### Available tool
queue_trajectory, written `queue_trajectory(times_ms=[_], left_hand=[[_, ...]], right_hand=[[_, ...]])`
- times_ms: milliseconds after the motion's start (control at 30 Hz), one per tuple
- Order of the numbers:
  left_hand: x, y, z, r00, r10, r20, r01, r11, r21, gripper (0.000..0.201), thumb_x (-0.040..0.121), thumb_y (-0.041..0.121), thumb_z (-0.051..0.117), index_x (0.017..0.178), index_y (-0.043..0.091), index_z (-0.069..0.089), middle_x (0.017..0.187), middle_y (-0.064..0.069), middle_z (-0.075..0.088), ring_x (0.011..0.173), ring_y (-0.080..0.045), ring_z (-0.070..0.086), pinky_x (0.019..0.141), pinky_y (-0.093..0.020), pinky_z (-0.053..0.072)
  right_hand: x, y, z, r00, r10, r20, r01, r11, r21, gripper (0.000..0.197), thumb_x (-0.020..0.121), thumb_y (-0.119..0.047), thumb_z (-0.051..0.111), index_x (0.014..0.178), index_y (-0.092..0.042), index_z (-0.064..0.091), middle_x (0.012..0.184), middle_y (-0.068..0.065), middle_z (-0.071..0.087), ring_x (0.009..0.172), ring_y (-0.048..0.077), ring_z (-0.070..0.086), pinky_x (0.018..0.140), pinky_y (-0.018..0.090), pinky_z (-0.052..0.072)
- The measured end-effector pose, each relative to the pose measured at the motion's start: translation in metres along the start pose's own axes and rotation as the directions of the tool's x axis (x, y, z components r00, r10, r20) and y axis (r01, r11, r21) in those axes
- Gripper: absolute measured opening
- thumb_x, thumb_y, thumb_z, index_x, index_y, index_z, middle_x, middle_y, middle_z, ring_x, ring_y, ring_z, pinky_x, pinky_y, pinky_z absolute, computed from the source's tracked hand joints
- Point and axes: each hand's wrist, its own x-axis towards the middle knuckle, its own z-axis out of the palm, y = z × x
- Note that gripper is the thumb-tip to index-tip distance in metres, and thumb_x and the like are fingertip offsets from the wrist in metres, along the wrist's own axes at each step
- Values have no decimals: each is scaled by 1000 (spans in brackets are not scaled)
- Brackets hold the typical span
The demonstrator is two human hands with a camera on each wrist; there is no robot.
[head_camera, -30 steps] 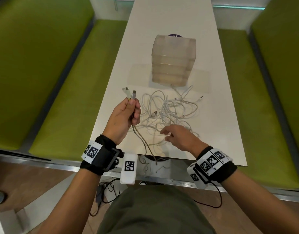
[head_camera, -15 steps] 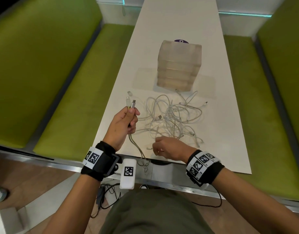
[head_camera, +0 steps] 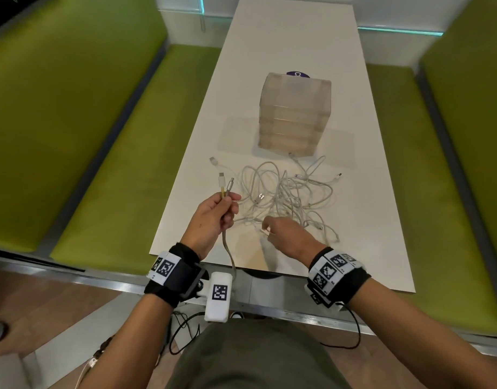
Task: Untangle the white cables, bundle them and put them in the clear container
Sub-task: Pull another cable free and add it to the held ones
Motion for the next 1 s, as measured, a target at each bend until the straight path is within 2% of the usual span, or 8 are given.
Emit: queue_trajectory(times_ms=[100,200,400,600,667,833,933,1000], left_hand=[[4,-11,3,997,6,-74,-1,998,70,26,102,8,36,91,7,59,77,-3,65,57,-7,47,55,-19,39],[7,-15,12,996,-11,-86,13,999,29,23,102,7,38,96,3,60,90,-8,72,71,-11,65,64,-20,51],[6,-12,34,1000,3,8,-3,996,-88,22,100,7,42,103,0,63,98,-14,70,92,-20,69,83,-27,55],[4,-11,37,995,-13,99,28,988,-154,27,98,12,46,115,-4,60,112,-19,68,106,-28,65,96,-36,51],[3,-10,37,998,-17,67,28,986,-165,25,98,11,47,112,-5,59,109,-17,69,102,-27,66,95,-39,51],[4,-4,32,995,76,-71,-81,995,-59,18,99,12,45,95,1,59,99,-9,73,99,-21,66,96,-36,49],[-2,2,36,990,136,-25,-137,990,-45,20,100,12,40,90,5,56,81,-4,71,102,-22,68,96,-34,49],[-3,12,36,987,156,-42,-160,980,-117,23,102,12,35,88,8,52,66,1,63,96,-22,70,91,-31,52]], right_hand=[[-12,-15,-26,955,28,-296,107,897,430,13,92,-10,57,104,-14,61,93,1,65,80,12,59,70,19,47],[-21,-32,-40,924,72,-375,212,721,660,9,89,-9,62,94,-16,62,80,-6,64,67,6,58,63,14,48],[-20,-37,-37,910,109,-400,243,641,728,6,87,-13,66,93,-14,67,84,3,68,65,6,59,57,18,50],[-17,-36,-35,911,129,-391,237,612,755,5,83,-9,69,79,-12,68,100,-13,70,76,3,65,48,27,49],[-17,-35,-37,921,88,-380,238,646,725,7,82,-10,71,79,-12,65,97,-15,70,71,2,64,51,26,50],[-12,-16,-43,973,-94,-211,180,882,435,15,80,-16,73,85,-20,59,76,-5,63,76,16,58,75,33,47],[1,-4,-45,955,-161,-248,218,951,221,3,84,-15,68,86,-13,66,84,-5,55,86,17,52,77,31,41],[10,5,-44,959,-113,-261,150,981,127,15,86,-24,67,96,-15,70,95,-3,46,98,18,41,83,27,32]])
